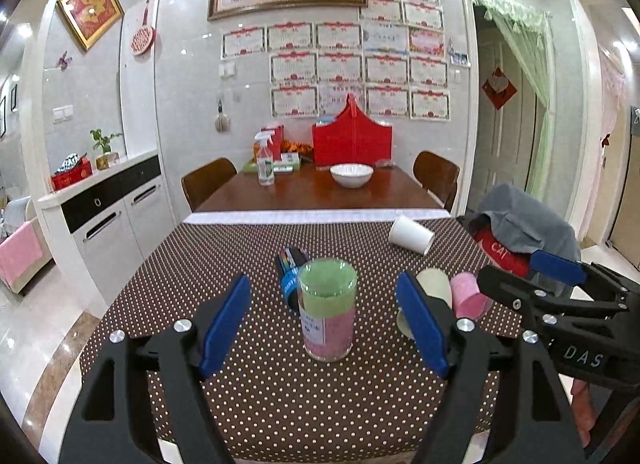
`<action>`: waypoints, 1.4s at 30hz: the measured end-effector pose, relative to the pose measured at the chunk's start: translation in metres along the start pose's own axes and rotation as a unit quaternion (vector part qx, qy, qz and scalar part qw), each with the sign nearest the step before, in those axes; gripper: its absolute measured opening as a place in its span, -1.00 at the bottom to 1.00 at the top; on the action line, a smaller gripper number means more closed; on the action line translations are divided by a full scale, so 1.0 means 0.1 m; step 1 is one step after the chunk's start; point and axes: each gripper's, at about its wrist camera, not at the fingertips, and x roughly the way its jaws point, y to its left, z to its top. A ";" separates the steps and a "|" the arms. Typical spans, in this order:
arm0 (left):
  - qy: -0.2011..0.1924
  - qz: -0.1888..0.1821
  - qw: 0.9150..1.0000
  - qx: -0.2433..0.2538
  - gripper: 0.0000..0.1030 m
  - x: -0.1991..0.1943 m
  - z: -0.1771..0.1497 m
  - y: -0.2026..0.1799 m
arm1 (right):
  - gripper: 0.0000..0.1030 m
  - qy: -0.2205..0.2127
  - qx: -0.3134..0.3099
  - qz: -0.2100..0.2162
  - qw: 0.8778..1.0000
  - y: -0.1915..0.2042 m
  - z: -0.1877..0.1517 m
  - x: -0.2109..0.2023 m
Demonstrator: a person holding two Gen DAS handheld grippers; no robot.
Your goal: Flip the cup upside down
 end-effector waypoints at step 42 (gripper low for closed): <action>-0.012 0.010 1.000 -0.010 0.60 -0.02 0.00 0.09 | 0.77 -0.010 -0.007 0.009 1.000 0.05 -0.04 -0.07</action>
